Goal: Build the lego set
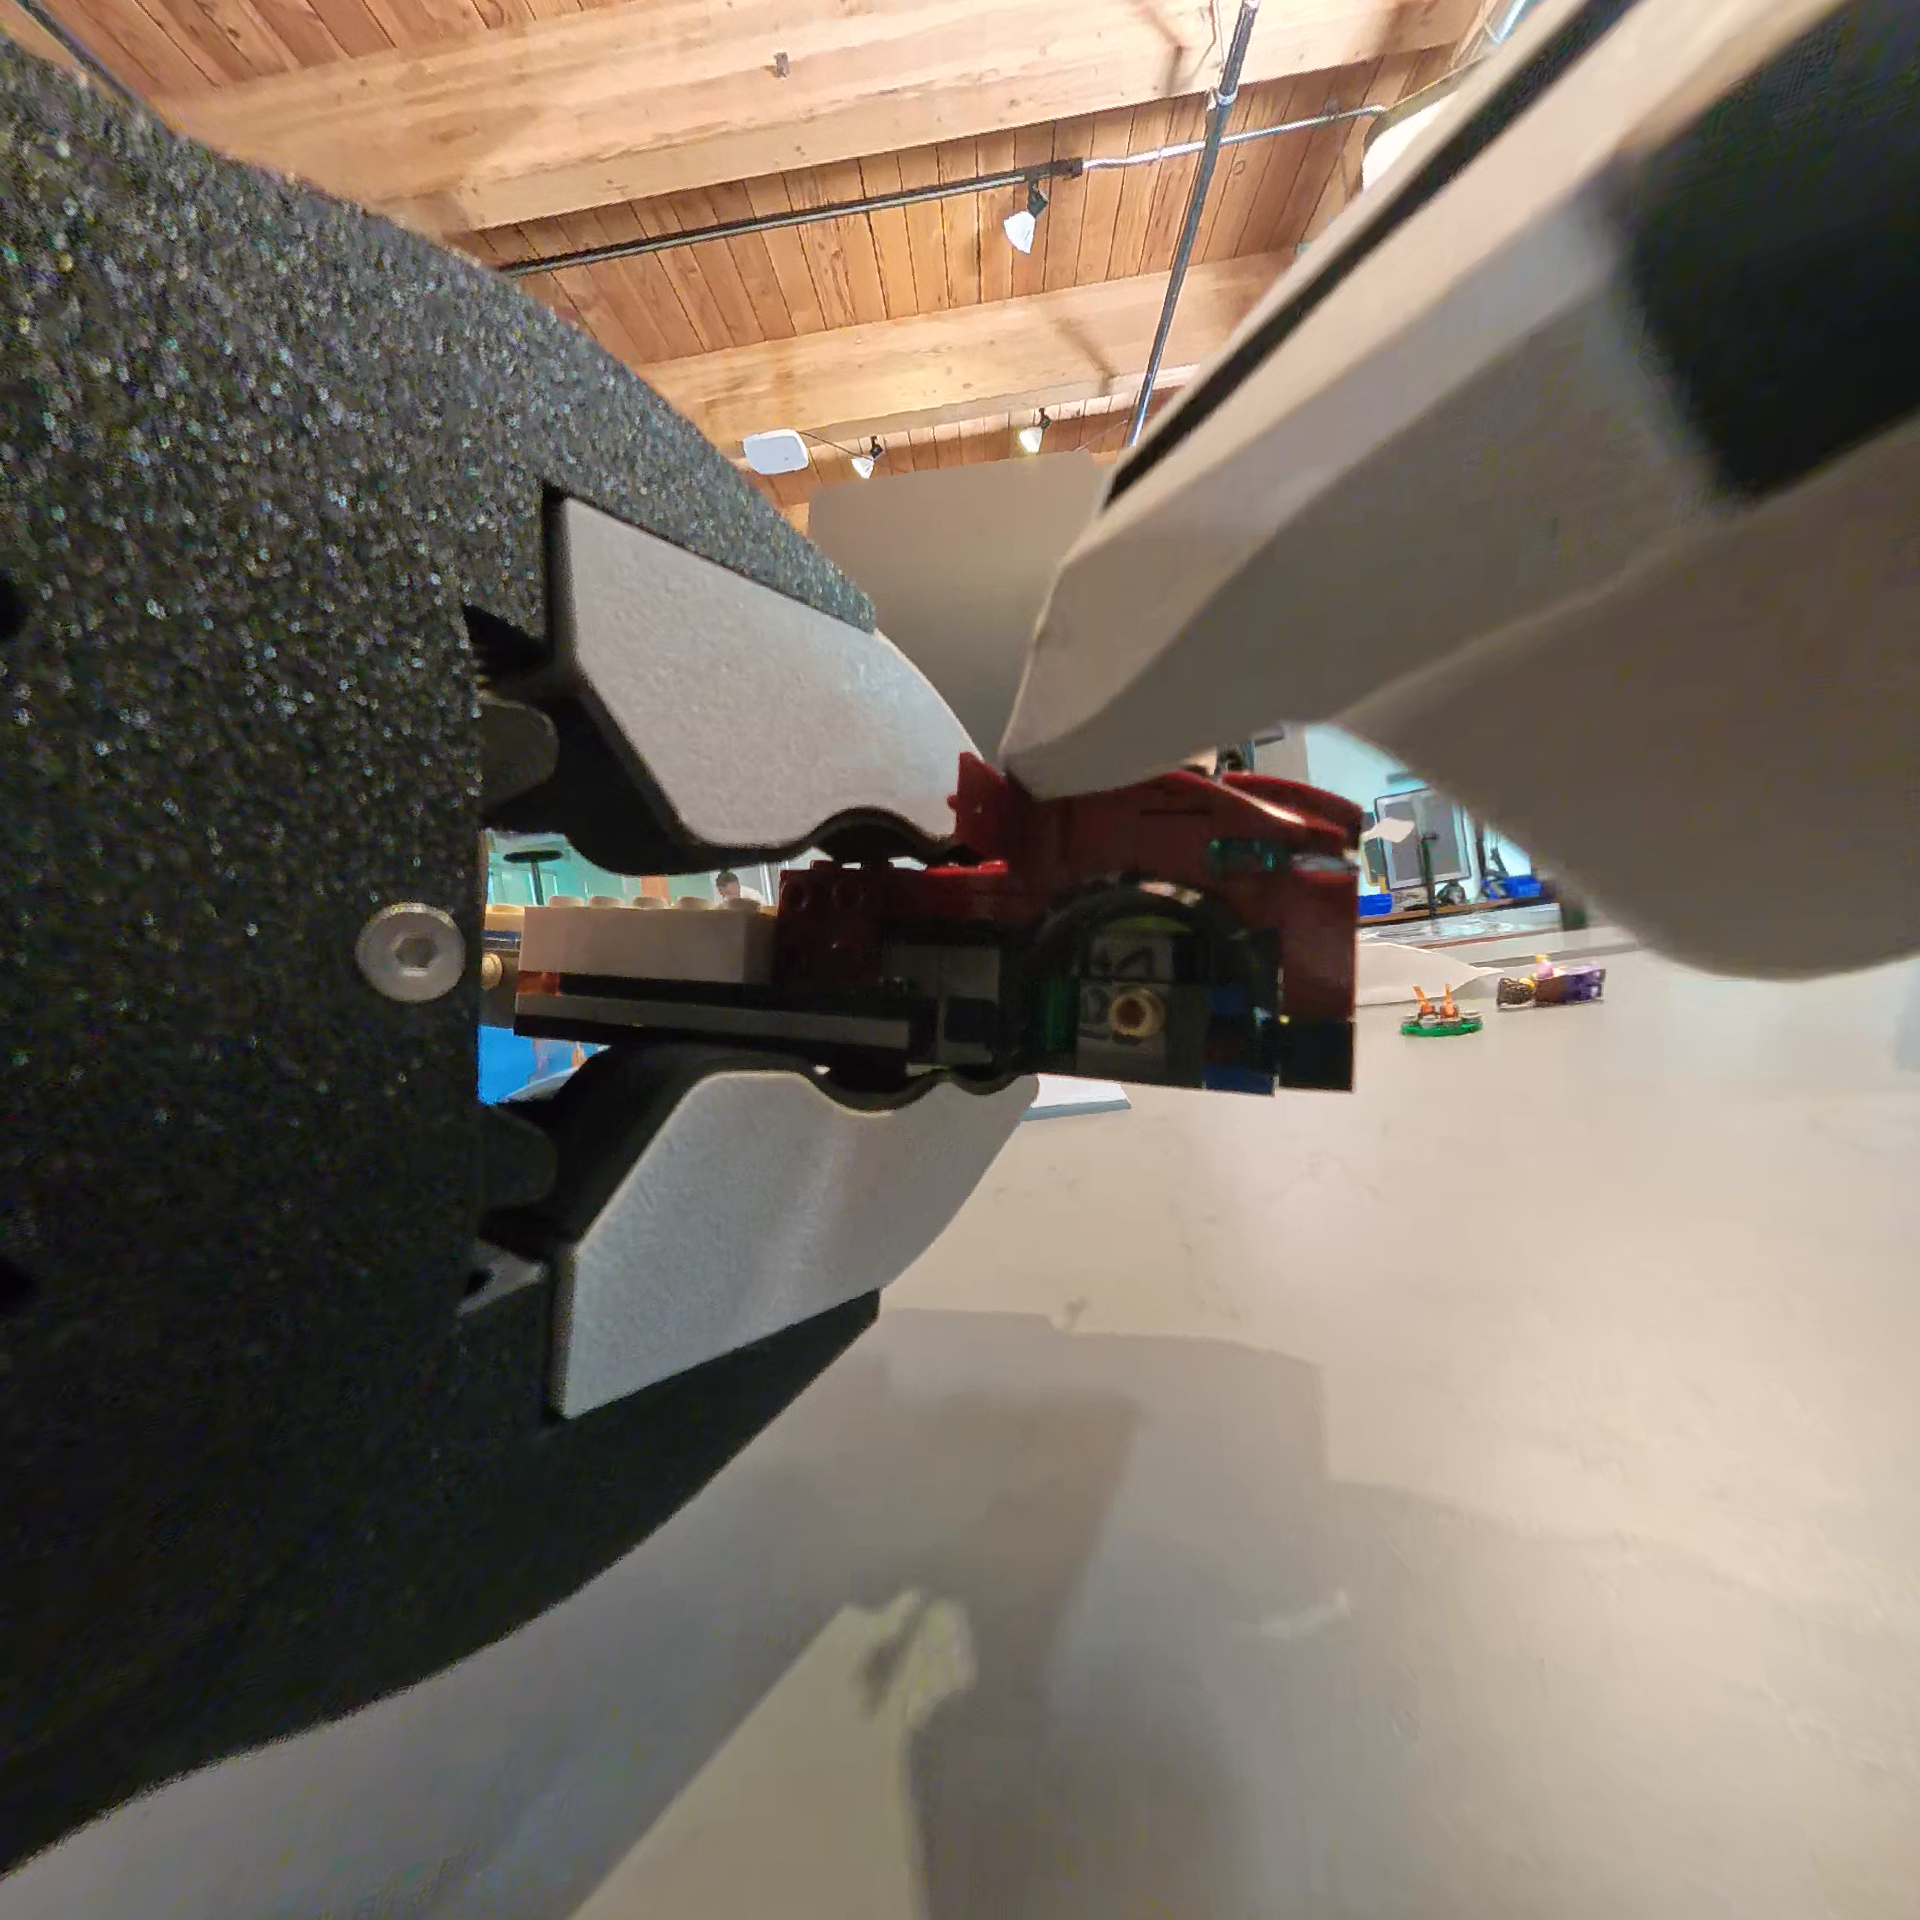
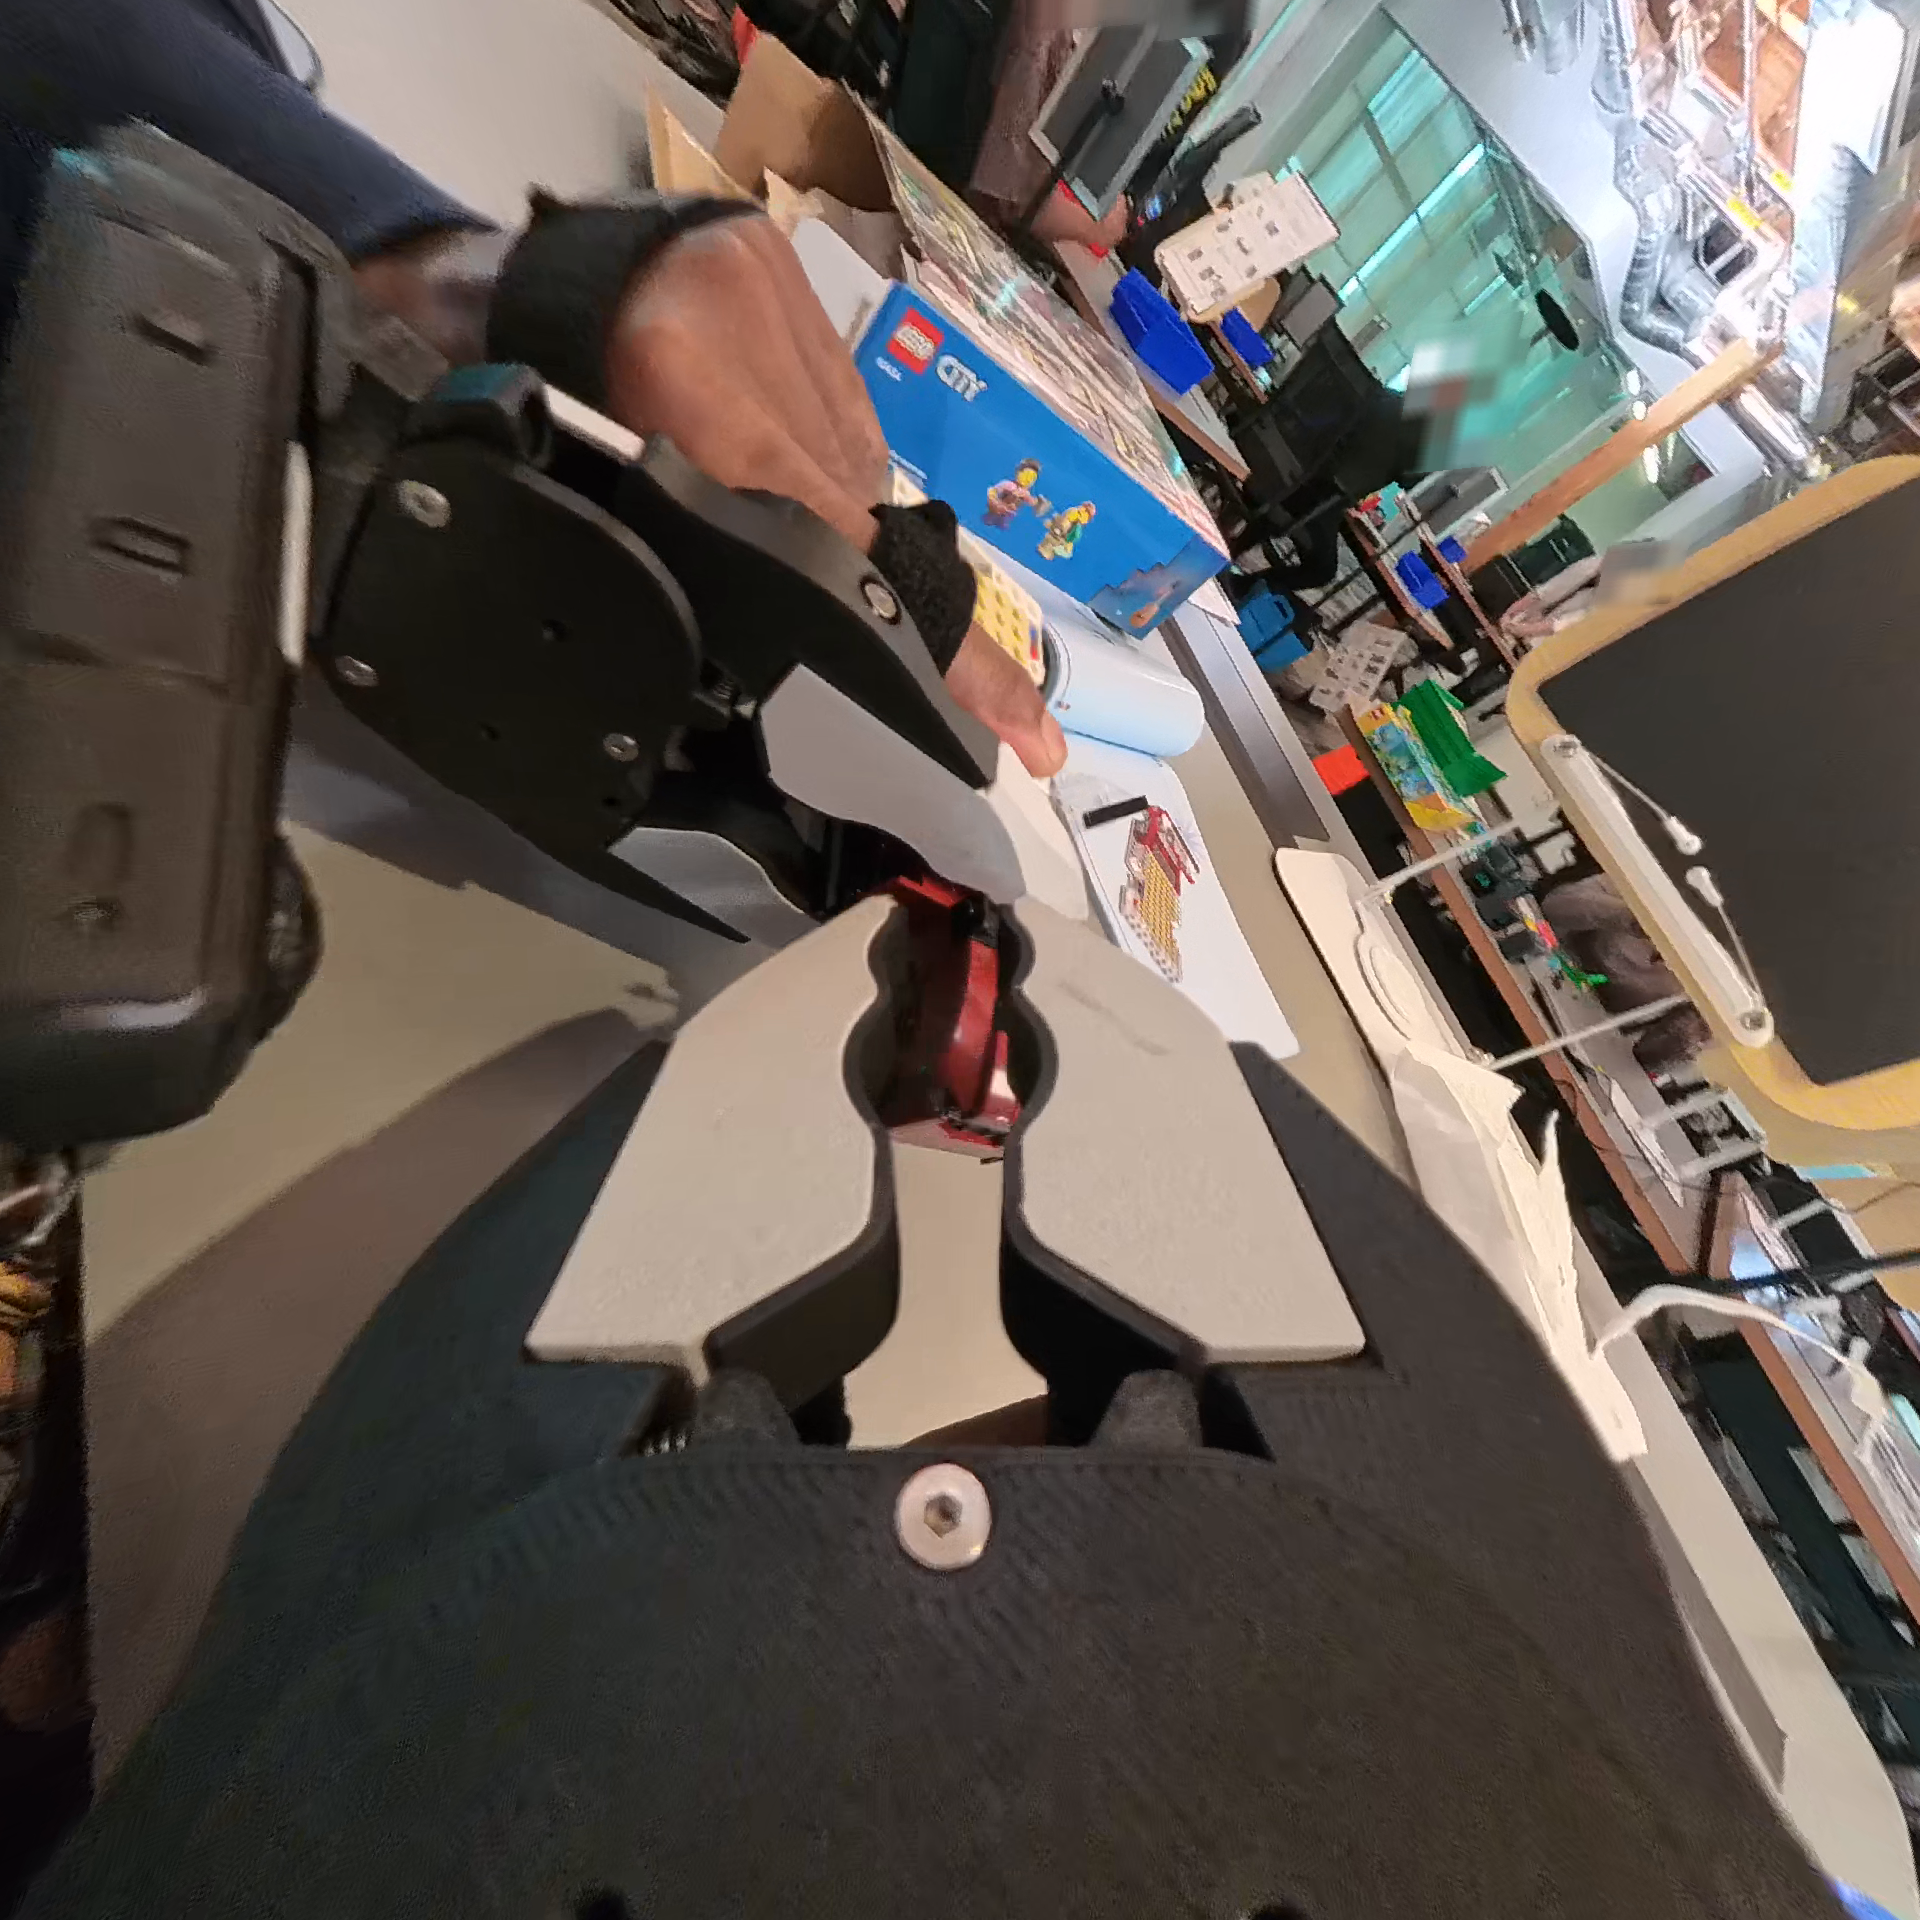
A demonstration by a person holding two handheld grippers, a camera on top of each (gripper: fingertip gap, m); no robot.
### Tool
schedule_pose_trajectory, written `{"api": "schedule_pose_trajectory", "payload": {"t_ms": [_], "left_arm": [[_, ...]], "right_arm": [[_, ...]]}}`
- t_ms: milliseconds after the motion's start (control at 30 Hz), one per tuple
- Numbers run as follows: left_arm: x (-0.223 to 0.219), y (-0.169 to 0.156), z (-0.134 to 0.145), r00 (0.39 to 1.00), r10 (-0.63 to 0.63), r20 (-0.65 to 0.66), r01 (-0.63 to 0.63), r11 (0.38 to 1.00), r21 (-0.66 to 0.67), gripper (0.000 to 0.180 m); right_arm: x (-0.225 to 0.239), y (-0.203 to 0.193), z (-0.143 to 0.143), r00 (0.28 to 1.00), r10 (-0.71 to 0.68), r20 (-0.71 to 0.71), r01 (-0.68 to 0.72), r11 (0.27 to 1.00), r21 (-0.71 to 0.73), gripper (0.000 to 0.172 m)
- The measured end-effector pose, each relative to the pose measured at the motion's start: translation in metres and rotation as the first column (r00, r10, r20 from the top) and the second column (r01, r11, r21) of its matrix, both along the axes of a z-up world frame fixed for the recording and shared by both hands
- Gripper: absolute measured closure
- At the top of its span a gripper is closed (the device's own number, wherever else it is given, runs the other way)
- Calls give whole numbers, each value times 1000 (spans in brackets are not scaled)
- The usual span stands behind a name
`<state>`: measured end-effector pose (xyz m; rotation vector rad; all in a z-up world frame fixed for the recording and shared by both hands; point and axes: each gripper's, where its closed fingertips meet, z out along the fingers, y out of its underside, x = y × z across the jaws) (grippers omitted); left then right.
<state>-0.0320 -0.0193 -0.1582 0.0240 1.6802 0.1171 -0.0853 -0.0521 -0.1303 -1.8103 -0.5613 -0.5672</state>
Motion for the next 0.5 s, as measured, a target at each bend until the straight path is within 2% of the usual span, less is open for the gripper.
{"api": "schedule_pose_trajectory", "payload": {"t_ms": [100, 267, 400, 500], "left_arm": [[-3, 12, -2, 1000, 17, -3, -17, 1000, -18, 146], [-10, 49, 1, 997, 72, 21, -72, 997, -19, 146], [-17, 83, 3, 992, 116, 53, -116, 993, -6, 146], [-22, 106, 2, 987, 147, 68, -147, 989, -4, 146]], "right_arm": [[5, -4, 12, 999, 19, -34, -18, 999, 27, 154], [47, 9, 20, 991, -5, -133, 8, 1000, 22, 153], [74, 46, 6, 981, 57, -184, -67, 997, -49, 145], [86, 87, -5, 983, 112, -143, -131, 982, -133, 138]]}}
